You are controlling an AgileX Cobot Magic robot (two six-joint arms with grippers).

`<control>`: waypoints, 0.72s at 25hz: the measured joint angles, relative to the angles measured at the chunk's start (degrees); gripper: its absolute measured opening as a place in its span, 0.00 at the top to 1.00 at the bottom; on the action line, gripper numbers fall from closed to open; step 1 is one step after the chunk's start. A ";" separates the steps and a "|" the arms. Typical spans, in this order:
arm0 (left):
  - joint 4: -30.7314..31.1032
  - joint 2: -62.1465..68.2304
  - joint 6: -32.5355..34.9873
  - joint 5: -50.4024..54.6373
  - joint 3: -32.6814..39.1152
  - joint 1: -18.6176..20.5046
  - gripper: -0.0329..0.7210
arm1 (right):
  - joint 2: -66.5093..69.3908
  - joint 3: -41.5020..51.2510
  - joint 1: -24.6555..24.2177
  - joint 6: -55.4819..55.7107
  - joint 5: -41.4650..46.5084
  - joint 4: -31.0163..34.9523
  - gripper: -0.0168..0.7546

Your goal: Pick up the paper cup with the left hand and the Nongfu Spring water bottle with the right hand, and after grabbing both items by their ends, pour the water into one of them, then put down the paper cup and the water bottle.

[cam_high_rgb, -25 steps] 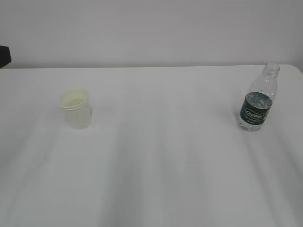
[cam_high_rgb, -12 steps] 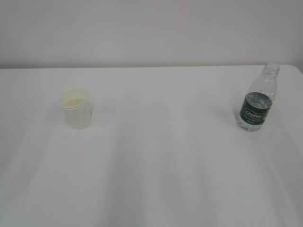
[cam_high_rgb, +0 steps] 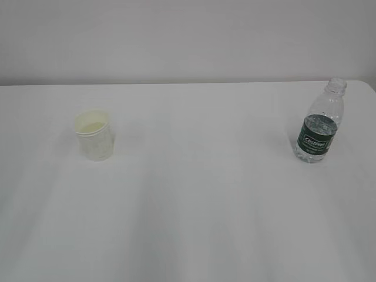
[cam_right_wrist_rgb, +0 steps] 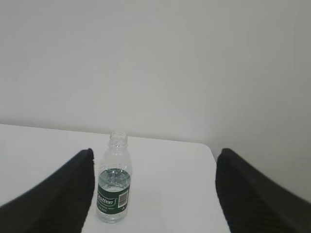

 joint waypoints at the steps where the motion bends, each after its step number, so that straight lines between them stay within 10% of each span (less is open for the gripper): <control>1: 0.27 -1.06 0.00 0.08 0.00 0.00 0.22 | -1.06 0.00 0.00 0.00 1.05 0.10 0.21; 18: 5.04 -21.11 2.58 22.51 0.00 0.00 0.26 | -12.81 -3.36 0.00 0.00 23.10 4.64 0.21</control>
